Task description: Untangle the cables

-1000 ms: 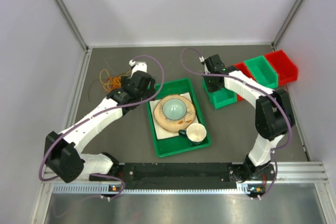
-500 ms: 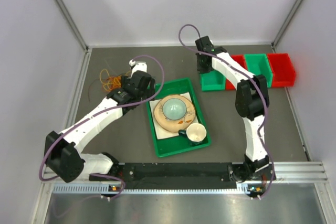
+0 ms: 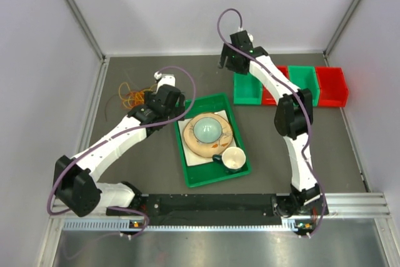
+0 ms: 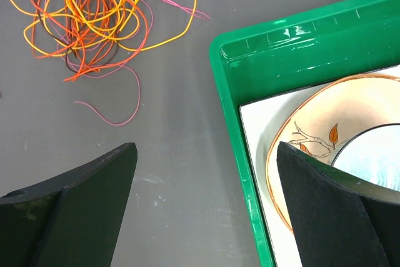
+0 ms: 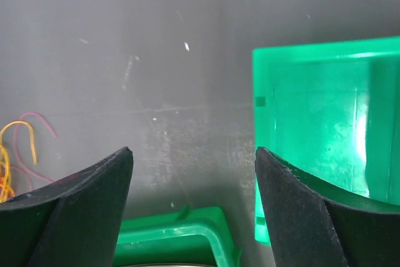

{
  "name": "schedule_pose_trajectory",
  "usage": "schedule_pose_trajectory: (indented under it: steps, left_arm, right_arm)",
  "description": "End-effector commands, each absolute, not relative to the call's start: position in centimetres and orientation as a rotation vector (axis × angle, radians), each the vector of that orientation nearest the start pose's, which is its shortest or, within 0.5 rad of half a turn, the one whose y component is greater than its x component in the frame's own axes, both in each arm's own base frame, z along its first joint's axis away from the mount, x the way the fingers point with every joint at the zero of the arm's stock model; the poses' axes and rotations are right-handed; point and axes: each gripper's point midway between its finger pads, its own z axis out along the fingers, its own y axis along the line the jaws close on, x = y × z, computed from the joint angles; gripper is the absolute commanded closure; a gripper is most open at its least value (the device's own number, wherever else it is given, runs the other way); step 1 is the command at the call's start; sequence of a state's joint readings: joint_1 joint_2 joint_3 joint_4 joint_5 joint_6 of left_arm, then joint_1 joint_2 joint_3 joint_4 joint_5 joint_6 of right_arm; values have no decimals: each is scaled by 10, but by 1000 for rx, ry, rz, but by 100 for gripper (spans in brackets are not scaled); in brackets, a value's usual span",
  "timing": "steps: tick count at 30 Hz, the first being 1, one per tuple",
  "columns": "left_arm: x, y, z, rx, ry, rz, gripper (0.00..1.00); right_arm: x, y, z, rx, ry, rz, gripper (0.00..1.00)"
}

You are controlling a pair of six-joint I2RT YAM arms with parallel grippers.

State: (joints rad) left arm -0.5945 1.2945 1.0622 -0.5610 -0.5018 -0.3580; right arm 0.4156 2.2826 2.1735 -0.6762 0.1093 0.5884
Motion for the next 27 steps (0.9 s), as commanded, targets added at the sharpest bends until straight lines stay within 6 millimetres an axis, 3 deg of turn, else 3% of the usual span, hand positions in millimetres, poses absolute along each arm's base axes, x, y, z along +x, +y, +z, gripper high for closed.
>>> schedule_pose_trajectory:
  steps: [1,2,3,4,5,6,7,8,9,10,11,12,14,15,16,18,19,21,22,24,27]
  left_arm:
    - [323,-123,185,-42,2230,101,1]
    - [323,-120,186,-56,2228,107,1]
    - [323,-117,187,-72,2222,111,1]
    - [324,-115,187,-87,2221,113,1]
    - [325,-107,190,-117,2208,128,1]
    - [326,-101,190,-142,2204,136,1]
    - [328,-97,190,-179,2197,127,1]
    - [332,-84,188,-231,2209,115,1]
    - [333,-77,184,-264,2218,106,1]
    - [337,-70,180,-306,2223,104,1]
    - [340,-52,176,-376,2223,141,1]
    - [344,-46,178,-401,2224,158,1]
    - [351,-34,164,-442,2271,222,1]
    - [360,-30,173,-461,2248,248,1]
    - [365,-29,163,-468,2280,281,1]
    - [381,-24,169,-502,2269,279,1]
    - [387,-23,160,-532,2286,273,1]
    - [402,-11,162,-605,2270,250,4]
    - [408,-4,152,-631,2282,262,8]
    - [415,6,149,-668,2280,301,13]
    - [419,23,126,-743,2308,327,18]
  right_arm:
    - [533,225,211,181,2247,321,21]
    - [529,214,212,186,2242,266,20]
    - [518,193,194,205,2270,144,20]
    - [509,180,214,195,2226,101,19]
    - [501,168,212,200,2221,48,19]
    - [484,150,188,207,2261,-50,18]
    - [473,143,206,218,2218,-43,18]
    - [462,136,206,222,2220,-51,17]
    - [442,136,187,198,2281,-34,17]
    - [428,137,205,220,2254,29,17]
    - [420,142,208,214,2247,77,17]
    - [404,146,191,189,2285,107,17]
    - [386,155,208,158,2221,150,16]
    - [377,150,198,156,2233,124,16]
    - [371,153,199,149,2229,133,16]
    - [361,152,195,150,2237,147,16]
    - [359,152,194,150,2239,148,16]
    - [354,149,189,152,2246,129,16]
    - [353,149,188,155,2245,128,16]
    - [350,147,184,154,2253,123,16]
    - [347,147,182,152,2260,126,16]
